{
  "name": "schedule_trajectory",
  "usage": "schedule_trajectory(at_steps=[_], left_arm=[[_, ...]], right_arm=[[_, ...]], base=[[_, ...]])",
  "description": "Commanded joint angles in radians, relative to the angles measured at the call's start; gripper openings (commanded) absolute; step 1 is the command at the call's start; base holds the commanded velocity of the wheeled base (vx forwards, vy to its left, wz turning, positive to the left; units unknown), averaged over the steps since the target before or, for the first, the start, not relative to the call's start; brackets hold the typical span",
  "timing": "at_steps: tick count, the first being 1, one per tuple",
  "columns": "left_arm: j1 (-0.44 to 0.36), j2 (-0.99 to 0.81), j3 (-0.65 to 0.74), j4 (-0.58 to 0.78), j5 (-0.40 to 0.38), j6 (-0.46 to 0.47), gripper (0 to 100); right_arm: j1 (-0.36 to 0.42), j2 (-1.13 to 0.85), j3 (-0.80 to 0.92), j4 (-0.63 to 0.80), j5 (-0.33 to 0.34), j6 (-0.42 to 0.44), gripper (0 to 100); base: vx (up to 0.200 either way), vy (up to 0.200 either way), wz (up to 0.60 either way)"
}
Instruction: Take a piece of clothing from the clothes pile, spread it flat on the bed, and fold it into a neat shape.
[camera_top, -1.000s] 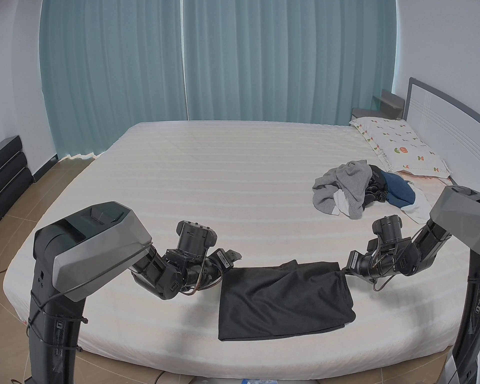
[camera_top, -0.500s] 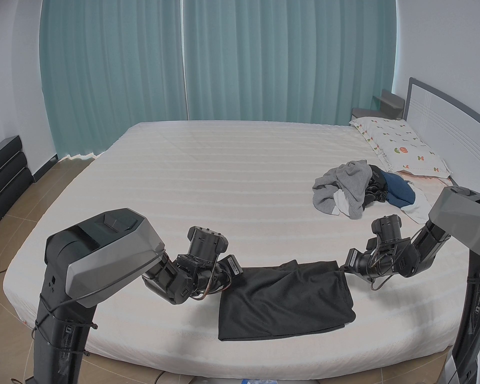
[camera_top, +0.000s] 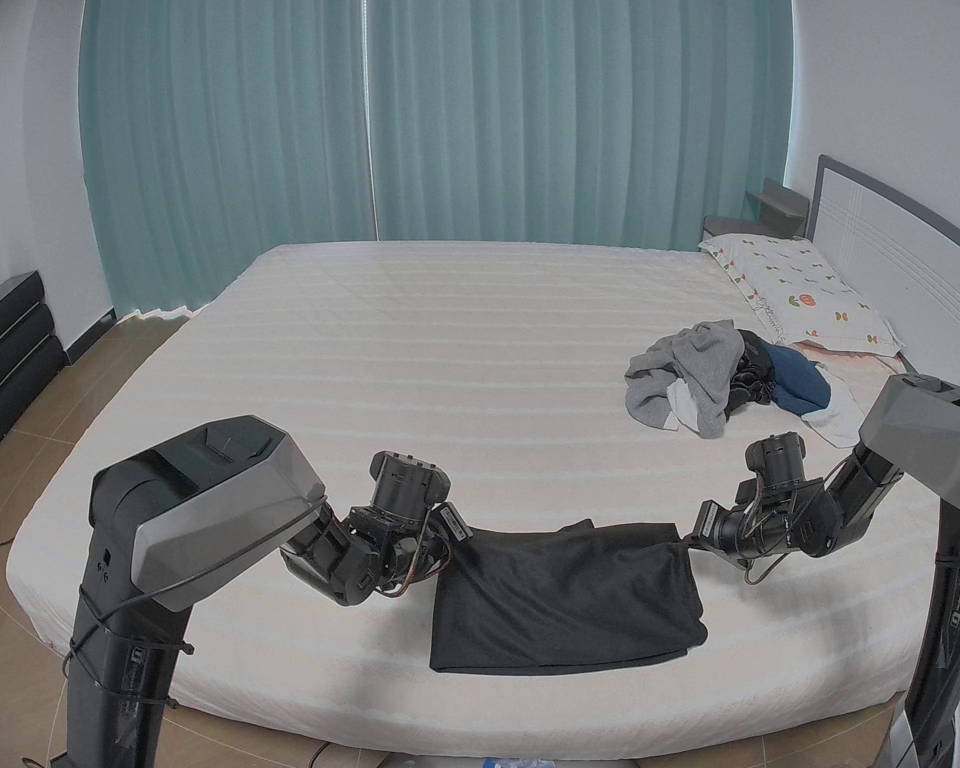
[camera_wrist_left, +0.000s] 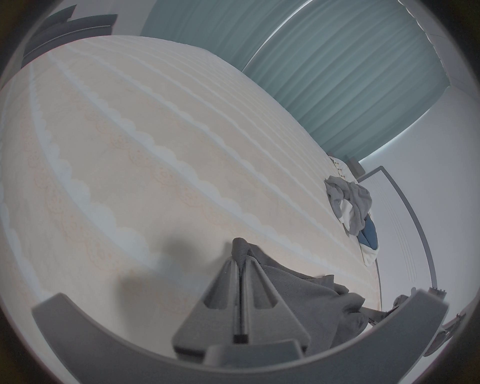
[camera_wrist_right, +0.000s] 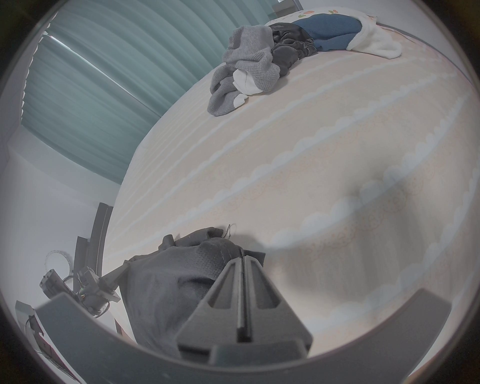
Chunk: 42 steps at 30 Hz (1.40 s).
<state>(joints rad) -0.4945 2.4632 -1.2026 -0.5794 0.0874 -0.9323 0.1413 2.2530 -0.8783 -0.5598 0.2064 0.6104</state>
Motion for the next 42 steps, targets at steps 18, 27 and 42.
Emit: schedule_trajectory(at_steps=[18,27,42], left_arm=[[0.016,-0.003,0.018,-0.002,-0.005,-0.005,0],[0.017,-0.004,0.017,-0.002,-0.009,-0.008,0],[0.019,-0.006,0.018,-0.004,-0.012,-0.013,0]], right_arm=[[-0.003,-0.004,0.013,-0.035,0.033,0.011,100],[-0.023,-0.15,0.259,-0.183,0.148,-0.046,100],[0.047,-0.122,0.449,-0.299,0.188,-0.169,100]], base=[[0.0,0.0,0.0],[0.0,0.0,0.0],[0.0,0.0,0.0]])
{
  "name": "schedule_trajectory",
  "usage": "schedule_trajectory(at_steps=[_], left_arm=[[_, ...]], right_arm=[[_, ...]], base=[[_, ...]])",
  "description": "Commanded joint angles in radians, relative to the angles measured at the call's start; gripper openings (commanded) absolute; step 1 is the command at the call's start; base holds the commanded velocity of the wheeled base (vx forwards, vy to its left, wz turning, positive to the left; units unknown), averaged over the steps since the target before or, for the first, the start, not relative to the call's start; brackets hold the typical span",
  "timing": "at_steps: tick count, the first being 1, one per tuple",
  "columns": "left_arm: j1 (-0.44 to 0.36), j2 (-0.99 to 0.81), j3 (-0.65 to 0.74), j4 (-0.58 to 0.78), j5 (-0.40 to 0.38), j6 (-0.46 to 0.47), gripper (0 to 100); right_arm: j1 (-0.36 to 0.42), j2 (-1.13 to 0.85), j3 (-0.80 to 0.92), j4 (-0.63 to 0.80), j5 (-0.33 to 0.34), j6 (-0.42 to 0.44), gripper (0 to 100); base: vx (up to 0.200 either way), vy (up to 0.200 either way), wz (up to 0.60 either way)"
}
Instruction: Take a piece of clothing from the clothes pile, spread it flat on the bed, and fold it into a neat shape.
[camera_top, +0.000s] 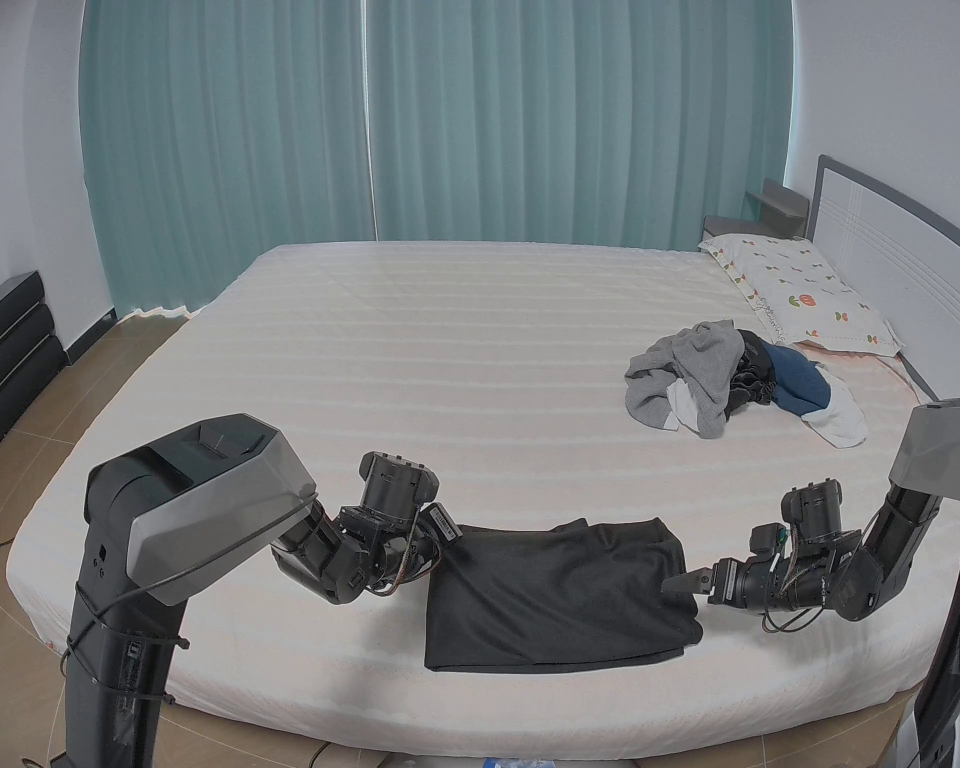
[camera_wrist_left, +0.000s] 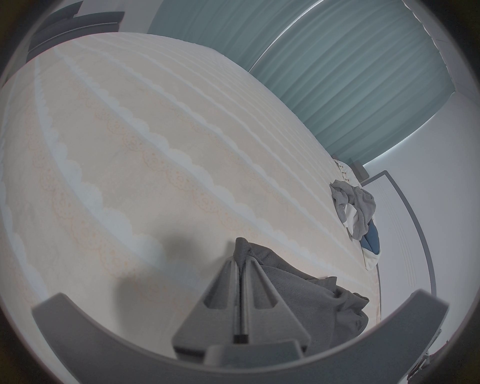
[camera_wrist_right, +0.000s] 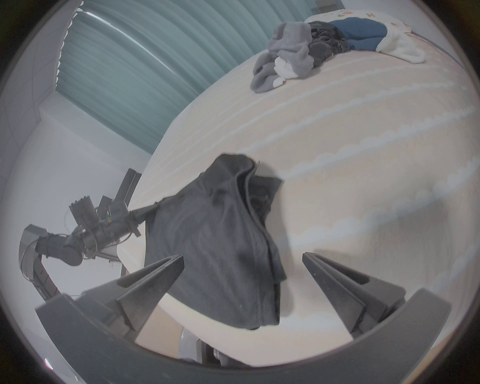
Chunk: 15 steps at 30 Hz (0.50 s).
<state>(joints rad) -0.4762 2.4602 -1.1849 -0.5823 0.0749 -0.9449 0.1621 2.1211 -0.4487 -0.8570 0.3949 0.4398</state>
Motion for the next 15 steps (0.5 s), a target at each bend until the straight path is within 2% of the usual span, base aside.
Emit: schedule_trajectory(at_steps=[1,2,3,15], left_arm=[[-0.001,-0.003,0.001,-0.001,0.0,0.0,100],[-0.001,-0.001,0.001,-0.001,0.0,0.0,100],[0.001,-0.001,-0.001,-0.001,0.0,0.0,100],[0.001,0.0,-0.01,-0.002,0.003,-0.018,100]], right_arm=[[0.031,0.013,0.019,-0.002,-0.002,0.005,100],[0.036,0.019,0.021,-0.002,-0.004,0.005,100],[0.037,0.025,0.021,0.0,-0.007,0.005,0],[0.022,0.017,0.079,0.01,-0.018,-0.021,0]], base=[[0.0,0.0,0.0],[0.0,0.0,0.0],[0.0,0.0,0.0],[0.0,0.0,0.0]])
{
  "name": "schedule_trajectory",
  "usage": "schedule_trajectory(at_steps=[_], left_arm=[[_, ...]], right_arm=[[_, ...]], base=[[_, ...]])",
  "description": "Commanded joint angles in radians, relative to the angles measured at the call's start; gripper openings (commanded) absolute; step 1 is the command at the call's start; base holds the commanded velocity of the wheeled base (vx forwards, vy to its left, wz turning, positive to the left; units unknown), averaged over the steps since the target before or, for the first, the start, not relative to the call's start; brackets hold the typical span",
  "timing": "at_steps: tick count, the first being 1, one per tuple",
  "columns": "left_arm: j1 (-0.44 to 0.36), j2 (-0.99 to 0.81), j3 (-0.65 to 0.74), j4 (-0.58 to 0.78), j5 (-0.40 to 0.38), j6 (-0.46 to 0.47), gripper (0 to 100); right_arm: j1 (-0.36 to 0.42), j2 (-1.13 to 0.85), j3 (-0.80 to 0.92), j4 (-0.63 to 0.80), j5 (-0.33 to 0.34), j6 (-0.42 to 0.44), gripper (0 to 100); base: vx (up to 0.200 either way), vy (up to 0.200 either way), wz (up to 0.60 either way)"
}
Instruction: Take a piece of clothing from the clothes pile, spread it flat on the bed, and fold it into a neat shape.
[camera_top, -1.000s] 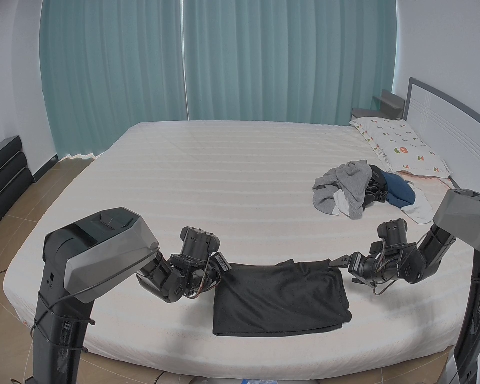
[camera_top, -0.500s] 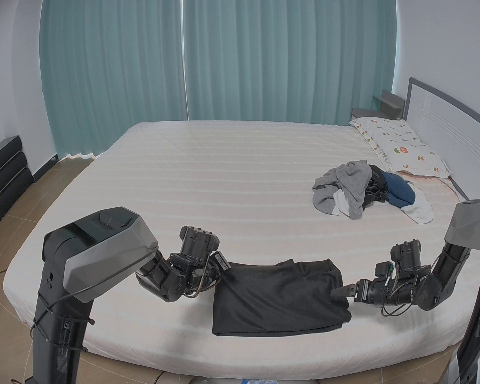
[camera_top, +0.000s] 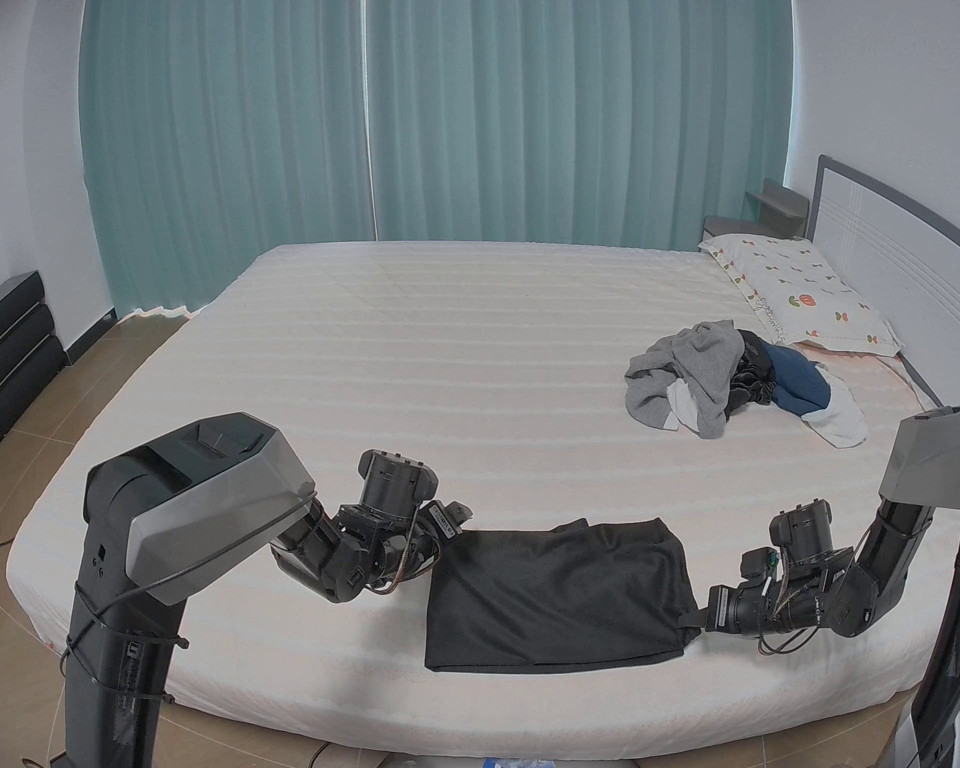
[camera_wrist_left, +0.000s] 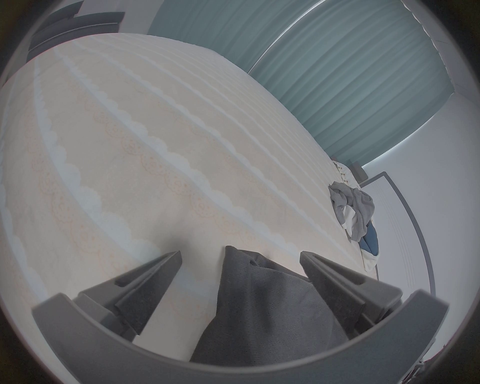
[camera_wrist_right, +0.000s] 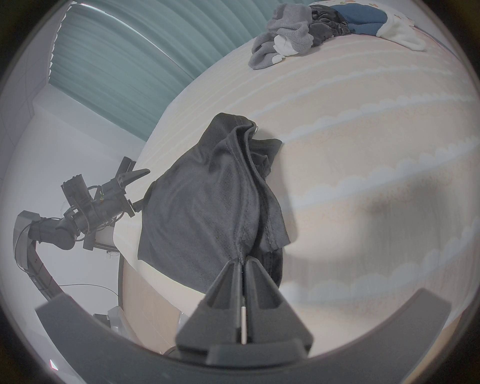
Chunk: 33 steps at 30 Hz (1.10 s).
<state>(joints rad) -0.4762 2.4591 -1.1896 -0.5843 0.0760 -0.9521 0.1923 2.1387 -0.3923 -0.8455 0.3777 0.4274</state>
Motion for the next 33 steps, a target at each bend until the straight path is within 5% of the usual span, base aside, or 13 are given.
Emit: schedule_trajectory(at_steps=[1,19,20,30,33], left_arm=[[0.001,0.001,-0.005,-0.002,0.002,-0.014,100],[0.011,0.0,-0.002,-0.019,0.004,-0.025,100],[0.011,0.0,-0.002,-0.017,0.004,-0.025,100],[0.011,0.0,-0.002,-0.017,0.004,-0.023,100],[0.008,-0.002,0.004,-0.019,0.001,-0.022,100]], right_arm=[[-0.01,0.0,0.024,-0.001,0.0,-0.009,0],[-0.034,-0.048,0.125,-0.004,0.001,-0.101,0],[-0.033,-0.042,0.125,-0.001,0.0,-0.104,100],[-0.053,-0.079,0.066,-0.015,0.012,-0.099,100],[-0.054,-0.079,-0.036,-0.004,0.003,-0.009,100]], base=[[0.0,0.0,0.0],[0.0,0.0,0.0],[0.0,0.0,0.0],[0.0,0.0,0.0],[0.0,0.0,0.0]])
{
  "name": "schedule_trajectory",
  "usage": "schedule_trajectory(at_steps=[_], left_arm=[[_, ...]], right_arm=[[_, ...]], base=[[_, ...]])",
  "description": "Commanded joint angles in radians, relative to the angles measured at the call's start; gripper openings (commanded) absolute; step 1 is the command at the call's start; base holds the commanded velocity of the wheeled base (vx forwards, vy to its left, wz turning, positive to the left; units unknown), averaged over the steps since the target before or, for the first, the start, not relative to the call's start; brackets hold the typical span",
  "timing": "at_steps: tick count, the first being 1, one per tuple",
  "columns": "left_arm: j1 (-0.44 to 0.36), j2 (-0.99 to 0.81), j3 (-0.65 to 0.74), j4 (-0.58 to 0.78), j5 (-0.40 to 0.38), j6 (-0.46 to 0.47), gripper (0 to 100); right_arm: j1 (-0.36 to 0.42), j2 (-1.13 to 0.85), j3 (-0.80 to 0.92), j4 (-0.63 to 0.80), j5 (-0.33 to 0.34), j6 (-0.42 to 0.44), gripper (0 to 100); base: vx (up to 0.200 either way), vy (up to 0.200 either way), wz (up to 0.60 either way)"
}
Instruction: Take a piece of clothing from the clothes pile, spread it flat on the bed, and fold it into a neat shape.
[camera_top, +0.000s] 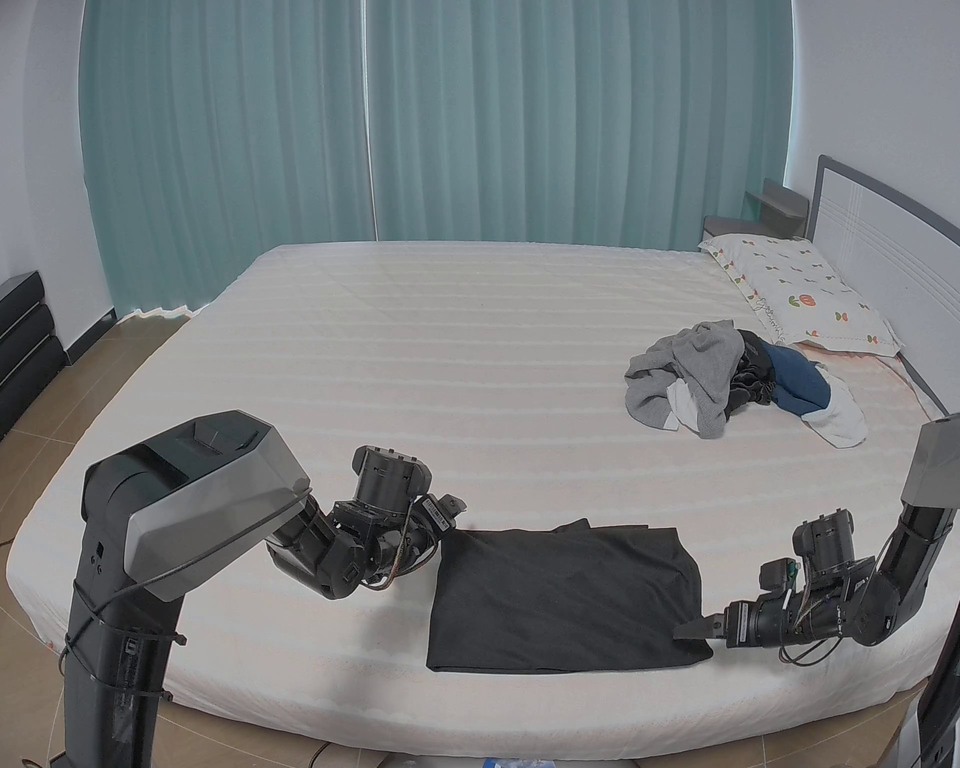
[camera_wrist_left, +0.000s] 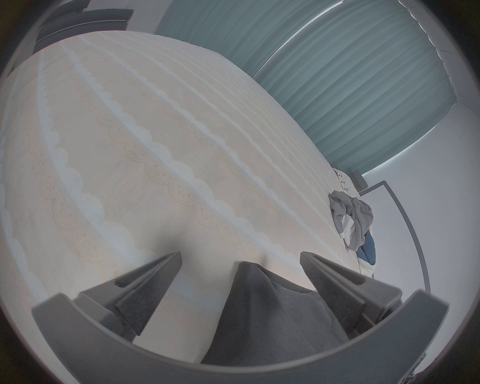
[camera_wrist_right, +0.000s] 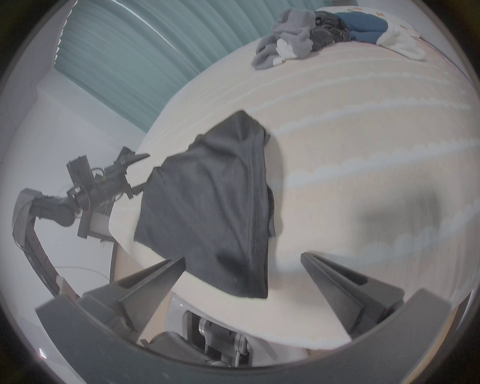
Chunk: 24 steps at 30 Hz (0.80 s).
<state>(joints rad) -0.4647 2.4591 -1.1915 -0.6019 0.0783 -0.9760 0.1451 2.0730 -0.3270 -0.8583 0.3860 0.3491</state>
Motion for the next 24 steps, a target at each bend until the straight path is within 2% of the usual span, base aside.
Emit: schedule_trajectory(at_steps=[1,5,12,17,18,24], left_arm=[[-0.008,-0.002,0.007,-0.001,-0.002,0.003,100],[-0.015,0.0,0.007,-0.001,-0.002,0.008,100],[-0.015,0.001,0.006,-0.001,-0.002,0.008,100],[-0.014,0.001,0.006,-0.001,-0.002,0.008,100],[-0.014,0.001,0.006,-0.001,-0.002,0.008,100],[-0.015,0.003,0.004,-0.001,0.0,0.01,100]], right_arm=[[-0.007,-0.008,-0.13,0.013,-0.006,0.097,100],[0.004,0.059,-0.248,0.03,-0.012,0.149,100],[0.005,0.203,-0.422,0.036,-0.099,0.154,100],[0.01,0.271,-0.488,0.035,-0.105,0.156,100],[0.011,0.272,-0.489,0.035,-0.105,0.156,0],[0.017,0.28,-0.534,0.024,-0.11,0.243,0]], base=[[0.0,0.0,0.0],[0.0,0.0,0.0],[0.0,0.0,0.0],[0.0,0.0,0.0],[0.0,0.0,0.0],[0.0,0.0,0.0]])
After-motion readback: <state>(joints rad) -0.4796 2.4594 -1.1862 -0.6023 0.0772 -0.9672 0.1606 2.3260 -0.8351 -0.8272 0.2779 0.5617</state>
